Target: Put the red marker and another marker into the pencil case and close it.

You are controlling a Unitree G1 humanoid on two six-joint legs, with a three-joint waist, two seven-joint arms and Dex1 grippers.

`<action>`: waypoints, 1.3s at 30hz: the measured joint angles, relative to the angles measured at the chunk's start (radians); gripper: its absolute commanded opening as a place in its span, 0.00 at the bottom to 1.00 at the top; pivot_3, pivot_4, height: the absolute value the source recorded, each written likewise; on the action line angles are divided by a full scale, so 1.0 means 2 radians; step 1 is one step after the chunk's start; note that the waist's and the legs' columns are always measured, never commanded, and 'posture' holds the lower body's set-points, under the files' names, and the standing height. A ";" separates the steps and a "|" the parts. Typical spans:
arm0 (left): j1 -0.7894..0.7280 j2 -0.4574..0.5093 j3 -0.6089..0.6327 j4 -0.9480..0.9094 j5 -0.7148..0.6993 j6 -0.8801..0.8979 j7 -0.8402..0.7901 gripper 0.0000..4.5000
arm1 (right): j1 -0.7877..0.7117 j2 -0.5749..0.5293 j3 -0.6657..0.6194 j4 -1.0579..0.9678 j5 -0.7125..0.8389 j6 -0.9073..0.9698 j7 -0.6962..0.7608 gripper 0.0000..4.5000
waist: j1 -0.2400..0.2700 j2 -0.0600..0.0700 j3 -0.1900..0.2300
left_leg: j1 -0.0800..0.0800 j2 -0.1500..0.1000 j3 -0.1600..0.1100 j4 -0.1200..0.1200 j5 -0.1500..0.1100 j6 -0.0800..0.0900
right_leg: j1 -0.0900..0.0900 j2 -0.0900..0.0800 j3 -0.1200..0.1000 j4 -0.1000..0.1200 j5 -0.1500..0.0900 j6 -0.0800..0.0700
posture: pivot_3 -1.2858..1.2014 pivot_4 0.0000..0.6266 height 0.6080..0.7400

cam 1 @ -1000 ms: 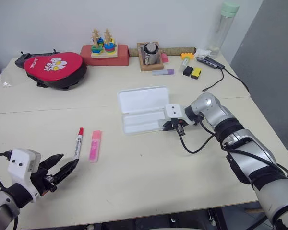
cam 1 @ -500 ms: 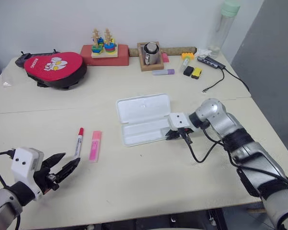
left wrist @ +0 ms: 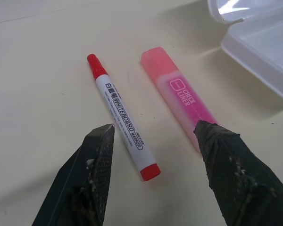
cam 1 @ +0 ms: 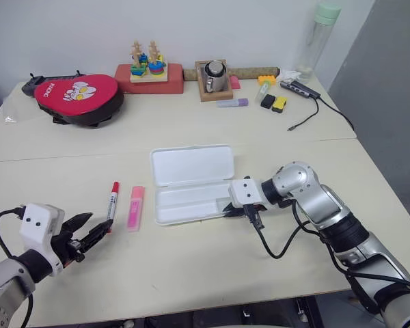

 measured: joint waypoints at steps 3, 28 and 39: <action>-0.002 0.005 0.000 0.000 0.002 0.000 -0.001 0.65 | 0.006 -0.003 0.006 -0.008 0.000 0.012 -0.003 0.01 | 0.000 0.000 0.000 | 0.000 0.000 0.000 0.000 0.000 0.000 | 0.000 0.000 0.000 0.000 0.000 0.000 | 0.52 0.24 1.00; -0.041 0.007 0.004 0.013 0.001 0.013 0.026 0.65 | -0.018 -0.101 -0.038 -0.081 0.102 0.107 0.038 0.79 | 0.001 0.000 0.000 | 0.000 0.000 0.000 0.000 0.000 0.000 | 0.000 0.000 0.000 0.000 0.000 0.000 | 0.52 0.24 1.00; -0.088 -0.020 -0.025 0.024 0.033 0.047 0.118 0.65 | -0.035 -0.096 -0.068 -0.100 0.156 0.158 0.005 0.79 | 0.001 0.000 0.000 | 0.000 0.000 0.000 0.000 0.000 0.000 | 0.000 0.000 0.000 0.000 0.000 0.000 | 0.52 0.24 1.00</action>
